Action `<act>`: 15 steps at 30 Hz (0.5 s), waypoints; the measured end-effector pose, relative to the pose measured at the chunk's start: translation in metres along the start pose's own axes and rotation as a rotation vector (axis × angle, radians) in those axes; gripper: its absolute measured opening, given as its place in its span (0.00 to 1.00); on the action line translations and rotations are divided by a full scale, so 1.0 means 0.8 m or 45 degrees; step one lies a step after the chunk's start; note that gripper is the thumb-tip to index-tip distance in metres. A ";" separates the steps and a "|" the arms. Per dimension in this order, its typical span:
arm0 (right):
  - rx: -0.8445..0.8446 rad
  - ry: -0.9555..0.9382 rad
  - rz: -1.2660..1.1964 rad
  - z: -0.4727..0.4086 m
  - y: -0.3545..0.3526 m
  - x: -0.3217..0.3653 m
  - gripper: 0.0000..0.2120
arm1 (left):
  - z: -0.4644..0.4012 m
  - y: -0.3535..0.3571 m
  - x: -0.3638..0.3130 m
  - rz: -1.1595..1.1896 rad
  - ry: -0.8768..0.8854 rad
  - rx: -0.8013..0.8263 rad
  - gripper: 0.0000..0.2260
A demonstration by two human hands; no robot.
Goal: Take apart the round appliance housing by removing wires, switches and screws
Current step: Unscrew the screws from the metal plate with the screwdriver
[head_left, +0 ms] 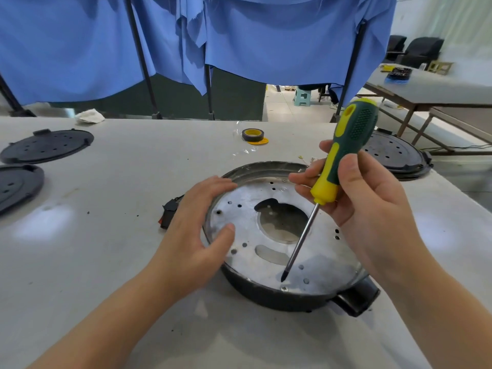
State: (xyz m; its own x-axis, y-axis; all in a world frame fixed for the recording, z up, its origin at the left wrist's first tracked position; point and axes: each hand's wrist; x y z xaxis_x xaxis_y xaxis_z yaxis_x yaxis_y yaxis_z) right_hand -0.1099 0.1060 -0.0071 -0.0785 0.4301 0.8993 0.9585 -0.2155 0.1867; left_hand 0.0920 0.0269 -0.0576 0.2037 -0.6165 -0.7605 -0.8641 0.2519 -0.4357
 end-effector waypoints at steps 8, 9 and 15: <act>0.062 -0.073 0.118 0.007 0.007 0.006 0.15 | 0.012 0.012 -0.027 -0.311 0.368 0.247 0.10; 0.062 -0.080 0.132 0.007 0.008 0.007 0.14 | 0.011 0.011 -0.027 -0.309 0.352 0.247 0.10; 0.085 -0.102 0.166 0.011 0.016 0.014 0.12 | 0.009 0.011 -0.029 -0.343 0.338 0.255 0.12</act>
State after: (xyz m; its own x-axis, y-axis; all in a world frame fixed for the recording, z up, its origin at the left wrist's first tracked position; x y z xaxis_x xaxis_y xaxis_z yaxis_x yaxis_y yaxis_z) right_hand -0.0963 0.1157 0.0019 0.0669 0.4712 0.8795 0.9754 -0.2163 0.0417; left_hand 0.0829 0.0493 -0.0472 0.2617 -0.8441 -0.4680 -0.6843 0.1797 -0.7067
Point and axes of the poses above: each hand's wrist, its own z-axis away from the middle knuckle, its own y-axis out of the palm, x = y × z, and after that the axes turned 4 degrees about z, right-handed
